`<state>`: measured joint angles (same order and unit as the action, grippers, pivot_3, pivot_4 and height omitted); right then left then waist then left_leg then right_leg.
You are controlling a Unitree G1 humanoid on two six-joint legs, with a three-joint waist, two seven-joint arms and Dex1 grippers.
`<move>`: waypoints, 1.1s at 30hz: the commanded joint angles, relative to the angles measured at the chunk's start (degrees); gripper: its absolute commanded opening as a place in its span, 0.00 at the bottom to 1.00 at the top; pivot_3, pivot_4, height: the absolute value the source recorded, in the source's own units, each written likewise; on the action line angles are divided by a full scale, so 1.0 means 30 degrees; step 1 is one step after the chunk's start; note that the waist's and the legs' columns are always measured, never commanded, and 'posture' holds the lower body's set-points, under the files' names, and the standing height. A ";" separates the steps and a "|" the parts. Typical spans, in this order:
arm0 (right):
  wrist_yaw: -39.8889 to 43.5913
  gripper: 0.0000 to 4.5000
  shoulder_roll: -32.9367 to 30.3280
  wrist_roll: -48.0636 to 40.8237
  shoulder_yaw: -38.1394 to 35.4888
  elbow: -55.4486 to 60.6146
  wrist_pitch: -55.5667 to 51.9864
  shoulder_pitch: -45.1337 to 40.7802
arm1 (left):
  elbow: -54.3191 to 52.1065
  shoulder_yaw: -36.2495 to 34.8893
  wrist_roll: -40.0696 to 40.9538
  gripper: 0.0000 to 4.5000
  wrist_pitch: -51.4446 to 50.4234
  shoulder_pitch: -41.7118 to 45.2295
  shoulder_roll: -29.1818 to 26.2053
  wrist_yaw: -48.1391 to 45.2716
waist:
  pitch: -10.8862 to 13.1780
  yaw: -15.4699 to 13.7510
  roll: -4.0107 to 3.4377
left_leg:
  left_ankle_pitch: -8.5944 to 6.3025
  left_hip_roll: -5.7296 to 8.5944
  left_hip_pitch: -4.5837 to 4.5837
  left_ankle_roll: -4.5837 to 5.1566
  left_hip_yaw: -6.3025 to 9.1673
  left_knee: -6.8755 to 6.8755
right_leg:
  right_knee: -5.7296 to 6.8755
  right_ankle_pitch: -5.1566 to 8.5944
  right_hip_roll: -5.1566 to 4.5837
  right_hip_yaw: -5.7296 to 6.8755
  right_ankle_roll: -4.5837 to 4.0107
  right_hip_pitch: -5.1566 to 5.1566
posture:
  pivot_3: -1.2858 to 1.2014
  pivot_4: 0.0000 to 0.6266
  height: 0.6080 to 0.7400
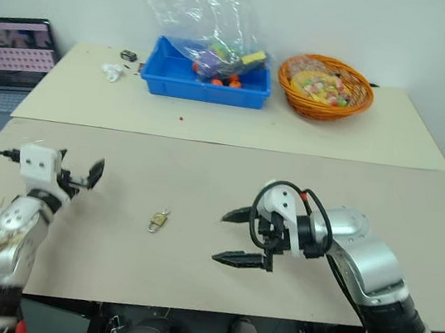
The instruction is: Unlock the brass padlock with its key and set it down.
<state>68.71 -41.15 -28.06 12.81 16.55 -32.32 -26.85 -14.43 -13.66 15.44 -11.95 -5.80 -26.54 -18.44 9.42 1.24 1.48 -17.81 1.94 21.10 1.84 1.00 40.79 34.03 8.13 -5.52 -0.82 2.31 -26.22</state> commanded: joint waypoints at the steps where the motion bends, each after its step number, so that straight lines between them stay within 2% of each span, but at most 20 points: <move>1: -0.0072 1.00 0.0433 0.0616 0.0005 -0.0468 0.1019 -0.0593 | -0.6136 0.1067 0.0009 0.98 -0.0463 -0.4485 -0.0731 -0.1576 | 0.0002 -0.0028 0.0001 | -0.0015 -0.0019 0.0016 -0.0007 -0.0004 -0.0002 | -0.0006 0.0001 0.0010 0.0002 -0.0003 -0.0015 | 0.52 0.24 0.91; 3: -0.0200 1.00 0.0659 0.0971 0.0043 -0.0790 0.1269 -0.0665 | -0.7744 0.1991 -0.0385 0.98 -0.0297 -0.5989 -0.0940 -0.2067 | 0.0008 -0.0232 -0.0001 | -0.0029 -0.0009 0.0012 0.0010 -0.0006 -0.0011 | -0.0020 0.0013 -0.0013 0.0005 -0.0011 -0.0017 | 0.52 0.24 0.91; 5: -0.0386 1.00 0.0880 0.1328 0.0089 -0.1050 0.1491 -0.0648 | -0.8001 0.2550 -0.0494 0.98 -0.0461 -0.6226 -0.0769 -0.2040 | 0.0019 -0.0620 -0.0018 | -0.0031 -0.0002 0.0012 0.0013 0.0005 -0.0003 | -0.0035 0.0032 -0.0021 0.0030 -0.0020 0.0008 | 0.52 0.24 0.91; 10: -0.0627 1.00 0.1189 0.1364 -0.0012 -0.0621 0.1263 -0.0373 | -0.6236 0.3916 -0.0899 0.98 -0.1160 -0.4747 -0.0324 -0.2064 | 0.0016 -0.0634 -0.0022 | 0.0013 -0.0024 -0.0042 0.0016 -0.0005 0.0057 | -0.0004 0.0091 0.0021 0.0044 0.0018 0.0097 | 0.52 0.24 0.91; 14: -0.0816 1.00 0.1091 0.0911 -0.0382 0.0080 0.0755 -0.0166 | -0.4763 0.5218 -0.1077 0.98 -0.2760 -0.3566 -0.0349 -0.2521 | 0.0015 -0.0396 -0.0023 | 0.0010 -0.0024 -0.0160 0.0023 -0.0015 0.0022 | 0.0008 0.0073 0.0057 0.0031 -0.0042 0.0183 | 0.52 0.24 0.91; 18: -0.0911 1.00 0.0764 -0.0041 -0.1199 0.1083 -0.0105 0.0018 | -0.5123 0.5885 -0.0870 0.98 -0.5569 -0.2565 0.0019 -0.1915 | 0.0015 -0.0376 -0.0023 | -0.0001 -0.0022 -0.0162 0.0038 -0.0006 0.0006 | 0.0009 0.0076 0.0038 0.0030 -0.0041 0.0179 | 0.52 0.24 0.91; 21: -0.1145 1.00 0.0698 -0.0860 -0.1785 0.1669 -0.0774 -0.0070 | -0.5876 0.5965 -0.0882 0.98 -0.7318 -0.2046 0.0134 -0.1337 | 0.0016 -0.0413 -0.0023 | -0.0002 -0.0019 -0.0184 0.0039 0.0003 0.0007 | 0.0009 0.0077 0.0029 0.0031 -0.0039 0.0213 | 0.52 0.24 0.91; 23: -0.1322 1.00 0.0691 -0.1207 -0.2037 0.1900 -0.1101 -0.0137 | -0.6327 0.5919 -0.0959 0.98 -0.8544 -0.1534 0.0109 -0.0911 | 0.0016 -0.0409 -0.0023 | -0.0013 -0.0033 -0.0302 0.0051 0.0013 -0.0005 | -0.0008 0.0100 0.0031 0.0041 -0.0016 0.0354 | 0.52 0.24 0.91; 26: -0.1594 1.00 0.0755 -0.1708 -0.2324 0.2183 -0.1462 -0.0168 | -0.6795 0.6033 -0.1217 0.98 -1.0845 -0.0458 0.0007 -0.0176 | 0.0015 -0.0408 -0.0025 | -0.0017 -0.0038 -0.0320 0.0055 0.0014 -0.0002 | -0.0008 0.0194 0.0037 0.0043 0.0118 0.0375 | 0.52 0.24 0.91; 33: -0.2146 1.00 0.0725 -0.2105 -0.2369 0.2353 -0.1673 -0.0250 | -0.6565 0.5688 -0.1082 0.98 -1.3645 0.1522 0.0689 0.0875 | 0.0014 -0.0394 -0.0025 | -0.0016 -0.0032 -0.0318 0.0053 0.0019 -0.0003 | -0.0004 0.0123 0.0043 0.0040 0.0002 0.0367 | 0.52 0.24 0.91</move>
<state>62.79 -38.76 -32.86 7.94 21.65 -37.13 -26.38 -34.99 3.70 13.01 -51.28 -1.61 -24.51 -16.97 9.46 0.06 1.41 -17.86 1.85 20.14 2.00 1.06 40.77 34.01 8.50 -5.39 -0.70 2.31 -25.12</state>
